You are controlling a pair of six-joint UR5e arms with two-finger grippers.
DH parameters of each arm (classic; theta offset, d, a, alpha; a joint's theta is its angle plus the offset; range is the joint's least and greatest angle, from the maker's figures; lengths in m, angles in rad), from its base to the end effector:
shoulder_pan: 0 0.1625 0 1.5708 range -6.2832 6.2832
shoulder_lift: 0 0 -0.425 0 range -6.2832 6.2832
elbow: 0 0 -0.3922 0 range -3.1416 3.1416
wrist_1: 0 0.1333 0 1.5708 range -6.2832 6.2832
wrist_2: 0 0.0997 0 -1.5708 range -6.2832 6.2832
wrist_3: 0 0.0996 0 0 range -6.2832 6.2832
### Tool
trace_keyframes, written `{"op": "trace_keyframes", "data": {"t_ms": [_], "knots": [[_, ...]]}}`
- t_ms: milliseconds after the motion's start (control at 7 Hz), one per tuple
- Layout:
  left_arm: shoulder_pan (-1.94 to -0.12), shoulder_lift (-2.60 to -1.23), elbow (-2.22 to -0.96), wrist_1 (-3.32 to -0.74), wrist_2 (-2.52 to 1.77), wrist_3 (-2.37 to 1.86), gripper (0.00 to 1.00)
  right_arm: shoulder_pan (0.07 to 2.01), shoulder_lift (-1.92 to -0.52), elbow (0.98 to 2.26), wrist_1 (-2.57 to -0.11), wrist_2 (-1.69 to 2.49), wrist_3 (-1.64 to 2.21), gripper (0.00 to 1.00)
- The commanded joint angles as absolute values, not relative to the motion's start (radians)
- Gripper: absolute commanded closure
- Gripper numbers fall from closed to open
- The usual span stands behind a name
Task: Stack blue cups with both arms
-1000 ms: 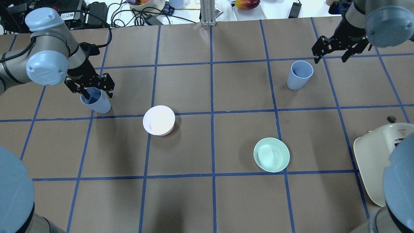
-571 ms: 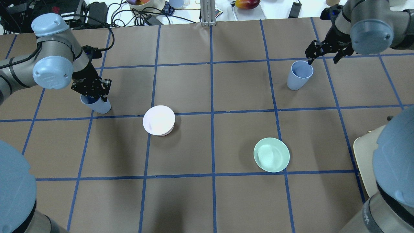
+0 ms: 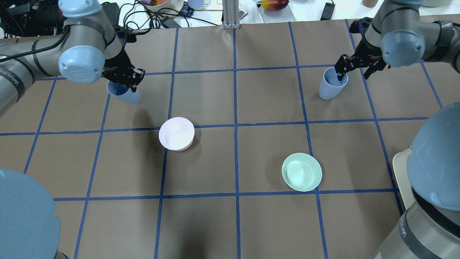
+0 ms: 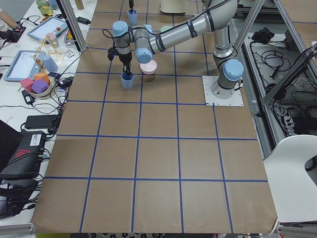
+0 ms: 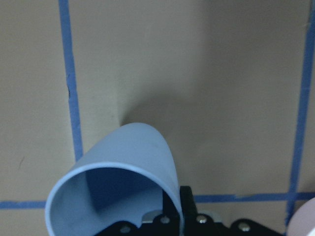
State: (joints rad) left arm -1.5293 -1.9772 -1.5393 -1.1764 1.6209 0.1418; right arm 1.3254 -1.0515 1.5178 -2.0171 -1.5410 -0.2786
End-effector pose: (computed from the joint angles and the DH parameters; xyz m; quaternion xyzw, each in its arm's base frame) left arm -0.1019 -0.6394 0.3118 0.0499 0.9984 -0.0074 0.0258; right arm -0.0279 -0.6723 0.2536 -0.0164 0.9997 0.0058 0.0170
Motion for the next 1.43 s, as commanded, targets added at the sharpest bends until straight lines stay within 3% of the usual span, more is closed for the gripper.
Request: {"op": "trace_keyframes", "data": {"t_ms": [0,143,857,1000,1143,1286], "knots": [[-1.748,-2.008,-1.451,-1.201,1.600,-0.112,1.00,1.325,-1.043,1.517,-2.011,-1.542,-0.281,0.64],[-1.835,-2.028,-1.451,-1.189,1.597,-0.188,1.00,1.325,-1.045,1.517,-2.003,-1.542,-0.281,0.97],[-1.980,-2.132,-1.431,-1.135,1.502,-0.276,1.00,1.325,-1.081,1.505,-1.967,-1.546,-0.267,1.00],[-1.980,-2.149,-1.427,-1.135,1.496,-0.278,0.93,1.325,-1.094,1.500,-1.965,-1.543,-0.267,1.00],[-1.980,-2.152,-1.428,-1.140,1.503,-0.278,0.01,1.327,-1.104,1.479,-1.950,-1.543,-0.265,1.00],[-1.971,-2.120,-1.411,-1.152,1.503,-0.276,0.00,1.331,-1.108,1.448,-1.898,-1.533,-0.265,1.00]]}}
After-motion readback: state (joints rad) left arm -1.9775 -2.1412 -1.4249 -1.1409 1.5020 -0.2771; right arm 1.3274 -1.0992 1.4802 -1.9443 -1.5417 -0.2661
